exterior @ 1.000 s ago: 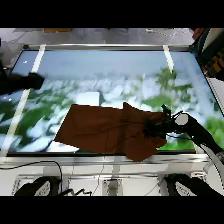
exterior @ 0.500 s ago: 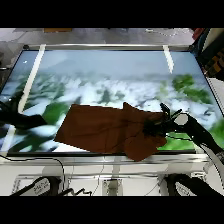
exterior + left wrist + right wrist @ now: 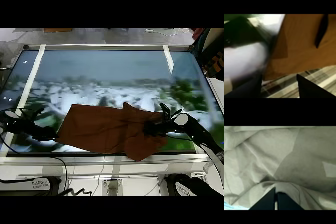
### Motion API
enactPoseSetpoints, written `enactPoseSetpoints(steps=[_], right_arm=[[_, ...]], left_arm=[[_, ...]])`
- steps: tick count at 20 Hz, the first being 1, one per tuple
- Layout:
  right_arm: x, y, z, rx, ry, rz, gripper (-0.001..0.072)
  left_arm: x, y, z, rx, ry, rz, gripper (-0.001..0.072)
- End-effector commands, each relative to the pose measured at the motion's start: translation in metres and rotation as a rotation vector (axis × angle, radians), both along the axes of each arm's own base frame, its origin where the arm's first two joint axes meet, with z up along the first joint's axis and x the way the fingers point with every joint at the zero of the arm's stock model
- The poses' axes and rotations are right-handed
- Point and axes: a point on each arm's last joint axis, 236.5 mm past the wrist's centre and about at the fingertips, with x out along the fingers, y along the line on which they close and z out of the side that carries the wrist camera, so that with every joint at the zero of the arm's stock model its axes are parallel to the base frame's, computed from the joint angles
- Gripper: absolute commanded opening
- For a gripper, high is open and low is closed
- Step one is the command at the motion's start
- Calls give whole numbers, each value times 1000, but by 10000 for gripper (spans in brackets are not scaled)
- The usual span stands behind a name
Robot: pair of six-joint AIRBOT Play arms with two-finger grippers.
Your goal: Fold the clothes and pants, and hang the long-sleeved shirts on hangers.
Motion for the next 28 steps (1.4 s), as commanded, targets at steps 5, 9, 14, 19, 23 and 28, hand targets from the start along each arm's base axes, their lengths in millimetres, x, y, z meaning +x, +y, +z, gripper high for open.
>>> enactPoseSetpoints(steps=[5, 9, 14, 19, 23, 28], right_arm=[[2, 4, 3, 20, -3, -14, 13], [5, 4, 6, 9, -55, 54, 13], [57, 6, 82, -18, -333, 139, 13], [114, -24, 244, -208, -796, 141, 13], [93, -44, 382, -299, -1144, 78, 12], [1, -59, 517, -322, -1495, -5, 12]], left_arm=[[4, -10, -21, -71, -40, -66, 233], [17, -14, -10, -97, -79, -36, 14], [94, -31, 96, -251, -402, 9, 13], [164, -32, 352, -409, -1138, 99, 13], [122, -25, 522, -480, -1589, 209, 13], [53, -38, 600, -305, -1854, 251, 13]])
